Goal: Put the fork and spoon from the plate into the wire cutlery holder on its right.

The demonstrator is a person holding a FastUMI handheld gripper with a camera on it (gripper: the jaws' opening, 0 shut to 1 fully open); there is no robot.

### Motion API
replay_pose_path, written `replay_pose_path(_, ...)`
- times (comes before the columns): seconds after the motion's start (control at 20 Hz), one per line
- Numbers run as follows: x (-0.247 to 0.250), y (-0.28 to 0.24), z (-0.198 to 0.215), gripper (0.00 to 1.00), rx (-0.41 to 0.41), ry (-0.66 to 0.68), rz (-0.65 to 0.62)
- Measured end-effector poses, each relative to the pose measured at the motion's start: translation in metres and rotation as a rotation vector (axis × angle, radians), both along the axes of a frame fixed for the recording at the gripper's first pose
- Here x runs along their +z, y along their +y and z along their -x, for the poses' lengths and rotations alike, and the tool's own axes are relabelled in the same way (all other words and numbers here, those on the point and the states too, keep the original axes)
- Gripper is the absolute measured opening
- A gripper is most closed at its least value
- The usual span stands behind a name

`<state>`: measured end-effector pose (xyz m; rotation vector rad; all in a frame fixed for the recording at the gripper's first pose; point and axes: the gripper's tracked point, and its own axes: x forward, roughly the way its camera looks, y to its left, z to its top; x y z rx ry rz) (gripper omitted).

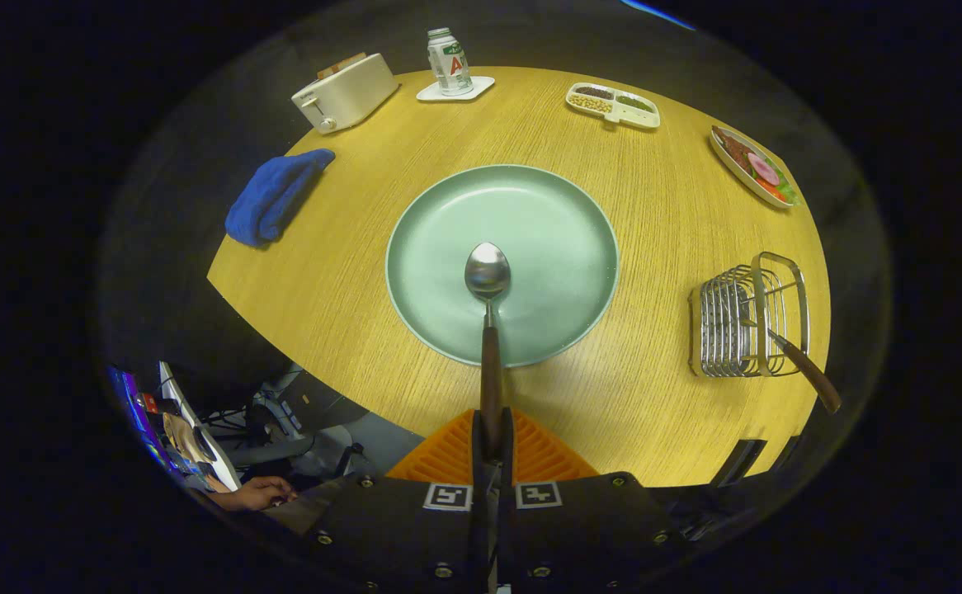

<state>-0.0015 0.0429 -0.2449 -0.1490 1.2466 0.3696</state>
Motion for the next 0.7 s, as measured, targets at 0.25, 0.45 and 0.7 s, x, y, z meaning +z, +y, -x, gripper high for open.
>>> replay_pose_path(0.25,0.031,-0.017,-0.005,0.05,-0.008,0.001,-0.031)
replay_pose_path(0.45,0.047,-0.027,-0.015,0.05,-0.041,0.013,-0.074)
replay_pose_path(0.7,0.072,-0.032,-0.029,0.05,-0.07,0.034,-0.137)
